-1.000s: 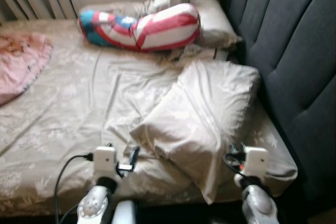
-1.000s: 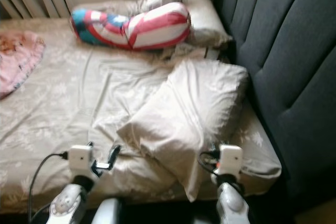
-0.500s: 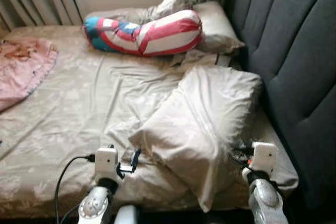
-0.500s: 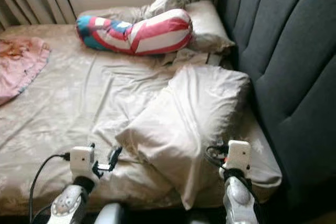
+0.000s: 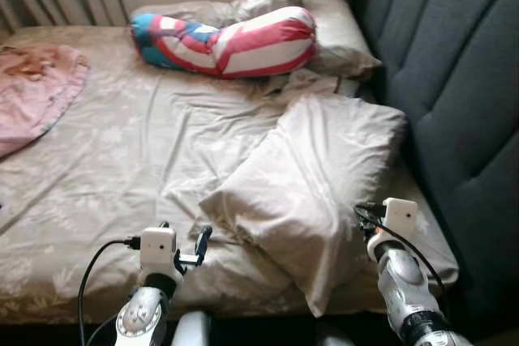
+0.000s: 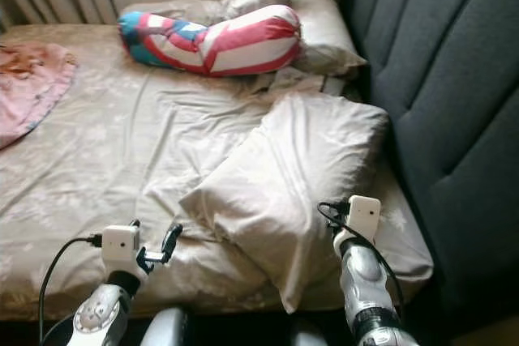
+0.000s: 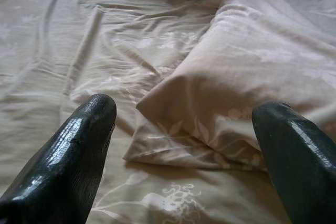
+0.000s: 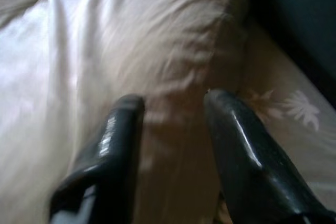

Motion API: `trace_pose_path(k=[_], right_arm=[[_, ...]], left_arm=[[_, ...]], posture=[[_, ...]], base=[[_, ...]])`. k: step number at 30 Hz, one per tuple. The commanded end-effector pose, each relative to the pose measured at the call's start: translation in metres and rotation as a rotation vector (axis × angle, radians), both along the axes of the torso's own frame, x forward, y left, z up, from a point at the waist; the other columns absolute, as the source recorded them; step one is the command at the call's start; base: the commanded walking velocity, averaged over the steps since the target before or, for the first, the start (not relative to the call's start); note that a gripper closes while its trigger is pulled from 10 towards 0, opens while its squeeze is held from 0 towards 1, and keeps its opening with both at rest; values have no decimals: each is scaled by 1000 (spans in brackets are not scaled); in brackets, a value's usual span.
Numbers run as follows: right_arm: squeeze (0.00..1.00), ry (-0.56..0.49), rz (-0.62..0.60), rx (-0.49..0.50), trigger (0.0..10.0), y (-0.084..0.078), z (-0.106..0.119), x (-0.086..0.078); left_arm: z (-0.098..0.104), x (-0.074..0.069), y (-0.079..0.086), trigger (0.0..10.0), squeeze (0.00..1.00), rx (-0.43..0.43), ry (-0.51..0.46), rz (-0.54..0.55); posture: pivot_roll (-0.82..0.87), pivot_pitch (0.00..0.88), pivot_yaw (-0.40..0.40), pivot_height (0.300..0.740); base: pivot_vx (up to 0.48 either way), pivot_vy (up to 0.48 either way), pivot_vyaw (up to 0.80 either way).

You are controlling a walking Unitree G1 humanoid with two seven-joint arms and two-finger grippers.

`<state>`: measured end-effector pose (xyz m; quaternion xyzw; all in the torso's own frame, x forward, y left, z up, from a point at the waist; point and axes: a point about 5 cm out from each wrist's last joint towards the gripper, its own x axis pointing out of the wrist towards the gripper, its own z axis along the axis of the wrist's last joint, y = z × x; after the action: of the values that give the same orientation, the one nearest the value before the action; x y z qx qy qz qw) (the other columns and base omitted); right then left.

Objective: Clean up the room

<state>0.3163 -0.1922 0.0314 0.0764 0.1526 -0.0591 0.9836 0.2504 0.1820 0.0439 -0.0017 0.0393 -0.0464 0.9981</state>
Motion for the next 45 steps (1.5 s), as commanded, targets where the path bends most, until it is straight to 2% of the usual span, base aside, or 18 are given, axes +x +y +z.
trace_pose_path(k=[1, 3, 9, 12, 14, 18, 27, 28, 32, 37, 45], right_arm=[[1000, 9, -15, 35, 10000, -1, 7, 9], [1000, 44, -38, 56, 10000, -2, 9, 13], [1000, 58, -49, 101, 10000, 0, 10, 17], [1000, 140, -72, 161, 10000, 1, -3, 10], [1000, 155, -72, 183, 10000, 2, -6, 7], [1000, 151, -80, 186, 10000, 2, -7, 7], [1000, 102, -118, 323, 10000, 7, -4, 10], [0, 96, -133, 368, 10000, 9, -4, 9], [0, 104, -137, 418, 10000, 12, -9, 6], [0, 140, -164, 409, 10000, 14, -18, -2], [0, 185, -139, 476, 10000, 27, -29, -10]], left_arm=[[0, -3, 5, 10000, 0, 11, 4, 10], [0, -4, 7, 10000, 0, 15, 5, 10], [2, -6, 10, 10000, 0, 23, 5, 9], [3, -8, 11, 10000, 0, 31, 7, 7], [4, -9, 12, 10000, 0, 33, 5, 6], [5, -11, 14, 10000, 0, 36, 5, 5], [7, -16, 15, 10000, 0, 49, 16, -7], [7, -17, 16, 10000, 0, 51, 19, -8], [8, -19, 16, 10000, 0, 57, 24, -13], [9, -21, 18, 10000, 0, 62, 32, -14], [11, -29, 21, 10000, 0, 71, 45, -21]], posture=[[0, 83, -33, 624], [5, 85, -29, 624], [23, 91, -24, 624], [42, 99, -19, 624], [50, 102, -16, 624], [55, 106, -8, 624], [63, 115, 9, 624], [64, 120, 13, 624], [72, 130, 22, 624], [79, 137, 27, 624], [96, 166, 40, 624]], base=[[0, 0, 0], [0, 0, 0], [0, 0, 0], [0, 0, 0], [0, 0, 0], [0, 0, 0], [0, 0, 0], [0, 0, 0], [0, 0, 0], [0, 0, 0], [0, 0, 0]])
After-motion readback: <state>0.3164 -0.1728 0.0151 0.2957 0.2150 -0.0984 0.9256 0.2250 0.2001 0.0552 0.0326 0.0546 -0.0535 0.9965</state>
